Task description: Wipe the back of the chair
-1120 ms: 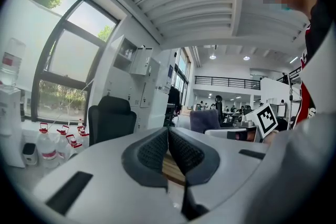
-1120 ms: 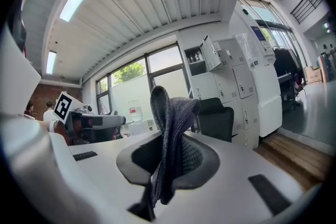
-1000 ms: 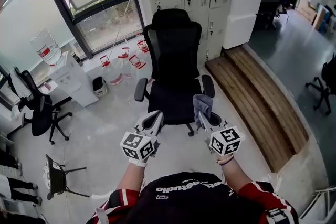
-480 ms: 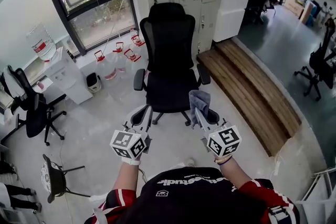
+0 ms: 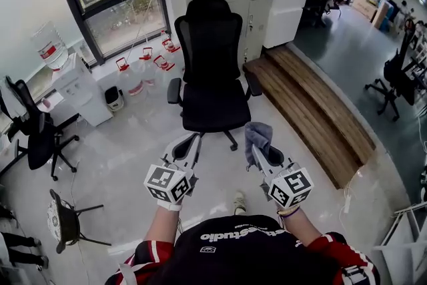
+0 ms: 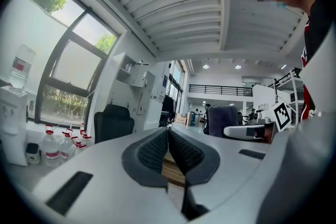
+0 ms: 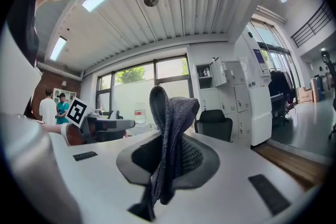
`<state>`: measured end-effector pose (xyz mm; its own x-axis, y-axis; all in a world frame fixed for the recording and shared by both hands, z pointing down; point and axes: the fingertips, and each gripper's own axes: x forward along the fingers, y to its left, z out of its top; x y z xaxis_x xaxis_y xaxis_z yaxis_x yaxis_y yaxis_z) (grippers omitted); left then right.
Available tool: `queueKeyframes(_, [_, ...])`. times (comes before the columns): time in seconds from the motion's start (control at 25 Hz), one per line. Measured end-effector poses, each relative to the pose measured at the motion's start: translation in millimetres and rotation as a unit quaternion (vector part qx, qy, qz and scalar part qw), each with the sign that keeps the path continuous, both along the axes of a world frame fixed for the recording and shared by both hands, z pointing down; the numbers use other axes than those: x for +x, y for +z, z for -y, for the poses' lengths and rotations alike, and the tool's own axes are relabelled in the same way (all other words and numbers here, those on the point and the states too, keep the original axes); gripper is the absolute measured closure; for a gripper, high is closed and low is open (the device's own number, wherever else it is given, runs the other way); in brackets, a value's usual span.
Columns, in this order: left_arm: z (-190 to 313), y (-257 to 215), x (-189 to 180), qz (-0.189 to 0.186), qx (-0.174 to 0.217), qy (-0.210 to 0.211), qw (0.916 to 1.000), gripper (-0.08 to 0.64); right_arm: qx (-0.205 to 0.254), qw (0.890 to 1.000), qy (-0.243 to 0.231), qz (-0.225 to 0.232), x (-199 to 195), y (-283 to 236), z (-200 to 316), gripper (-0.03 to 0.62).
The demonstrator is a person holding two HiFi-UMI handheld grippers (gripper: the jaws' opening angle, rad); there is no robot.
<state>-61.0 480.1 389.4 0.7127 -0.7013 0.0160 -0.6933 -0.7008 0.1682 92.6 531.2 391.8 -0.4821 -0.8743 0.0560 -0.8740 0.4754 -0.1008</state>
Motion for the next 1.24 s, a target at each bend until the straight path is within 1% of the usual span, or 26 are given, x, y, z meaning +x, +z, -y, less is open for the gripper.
queueKeyframes(0.16, [-24,6,-14,0.000,-0.010,-0.001,0.9999,0.535,-0.005,1.000,0.009,0.003,-8,3,-20,0.531])
queueKeyframes(0.36, [-48,9,-33,0.002,-0.009,-0.009,0.9999,0.535,-0.003,1.000,0.009,0.003,-21,8,-43,0.531])
queueKeyframes(0.52, [-63,9,-40,0.002,-0.005,-0.012,0.9999,0.535,-0.002,1.000,0.008,0.006,-28,11,-56,0.531])
queueKeyframes(0.92, [-78,8,-56,-0.007,-0.001,-0.015,0.9999,0.535,-0.001,1.000,0.000,0.003,-47,9,-70,0.531])
queueKeyframes(1.24, [-79,10,-70,-0.022,-0.011,-0.022,0.9995,0.535,-0.001,1.000,-0.012,-0.001,-60,4,-67,0.531])
